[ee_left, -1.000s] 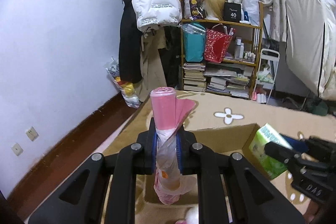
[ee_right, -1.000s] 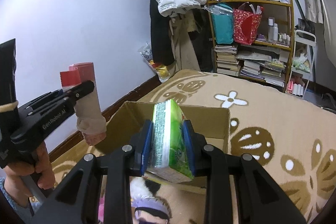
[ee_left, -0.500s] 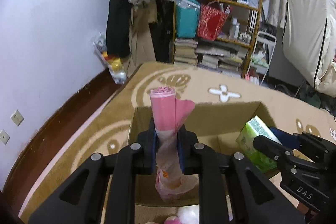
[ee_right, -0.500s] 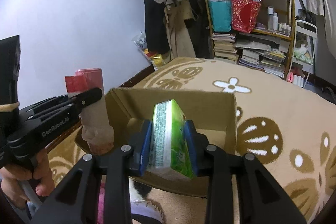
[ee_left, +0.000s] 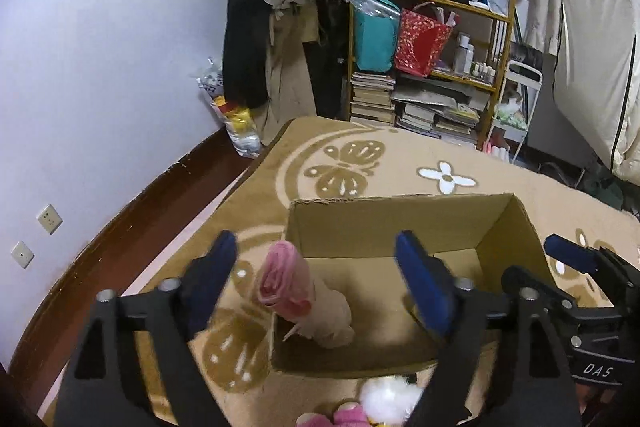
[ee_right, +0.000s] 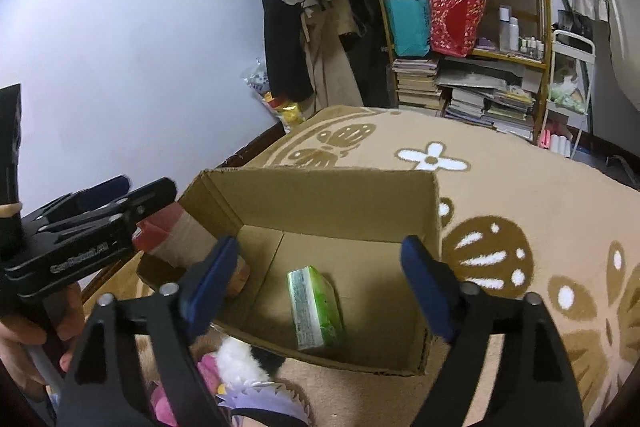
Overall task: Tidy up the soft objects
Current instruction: 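Withdraw both tools from the box back toward the pile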
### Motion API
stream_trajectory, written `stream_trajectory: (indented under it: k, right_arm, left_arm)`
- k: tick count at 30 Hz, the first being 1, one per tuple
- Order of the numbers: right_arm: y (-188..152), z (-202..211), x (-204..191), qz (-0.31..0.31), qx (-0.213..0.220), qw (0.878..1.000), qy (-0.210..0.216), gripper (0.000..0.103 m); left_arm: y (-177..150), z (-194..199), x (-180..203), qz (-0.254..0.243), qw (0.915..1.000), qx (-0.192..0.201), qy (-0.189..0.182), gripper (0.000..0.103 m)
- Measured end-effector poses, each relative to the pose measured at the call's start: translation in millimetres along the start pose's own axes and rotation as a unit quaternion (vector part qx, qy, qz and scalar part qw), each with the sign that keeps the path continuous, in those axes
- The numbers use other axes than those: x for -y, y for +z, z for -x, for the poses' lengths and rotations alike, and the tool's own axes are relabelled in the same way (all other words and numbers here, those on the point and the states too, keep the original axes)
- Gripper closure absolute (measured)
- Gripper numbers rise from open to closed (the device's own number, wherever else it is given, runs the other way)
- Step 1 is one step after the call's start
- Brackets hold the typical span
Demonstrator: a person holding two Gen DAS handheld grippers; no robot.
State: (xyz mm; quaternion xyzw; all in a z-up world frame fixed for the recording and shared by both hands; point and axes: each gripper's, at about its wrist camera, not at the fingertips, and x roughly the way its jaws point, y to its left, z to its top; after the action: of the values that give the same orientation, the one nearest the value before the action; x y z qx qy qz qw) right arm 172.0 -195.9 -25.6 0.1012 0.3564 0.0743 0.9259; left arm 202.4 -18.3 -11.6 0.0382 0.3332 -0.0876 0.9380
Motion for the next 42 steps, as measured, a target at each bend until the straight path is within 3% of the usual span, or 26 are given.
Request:
stream_trajectory:
  k: [4, 8, 15, 32, 42]
  right_arm:
    - [4, 12, -3, 0.000, 0.007, 1.000, -0.005, 0.000]
    - [7, 28, -5, -0.002, 0.014, 1.000, -0.008, 0.000]
    - [9, 57, -13, 0.009, 0.014, 1.000, -0.005, 0.000]
    - [-14, 128, -31, 0.020, 0.029, 0.999, 0.014, 0.000]
    - [-38, 143, -35, 0.009, 0.016, 1.000, 0.020, 0.000]
  left_arm:
    - [-1, 19, -5, -0.002, 0.9998, 0.011, 0.018, 0.004]
    - [-2, 38, -7, -0.012, 0.9993, 0.014, 0.032, 0.000]
    - [-11, 64, -10, -0.031, 0.9980, 0.002, 0.056, 0.000]
    - [-52, 134, -10, -0.008, 0.9985, -0.027, 0.047, 0.000]
    - [-74, 143, -7, -0.013, 0.9982, -0.048, 0.032, 0.000]
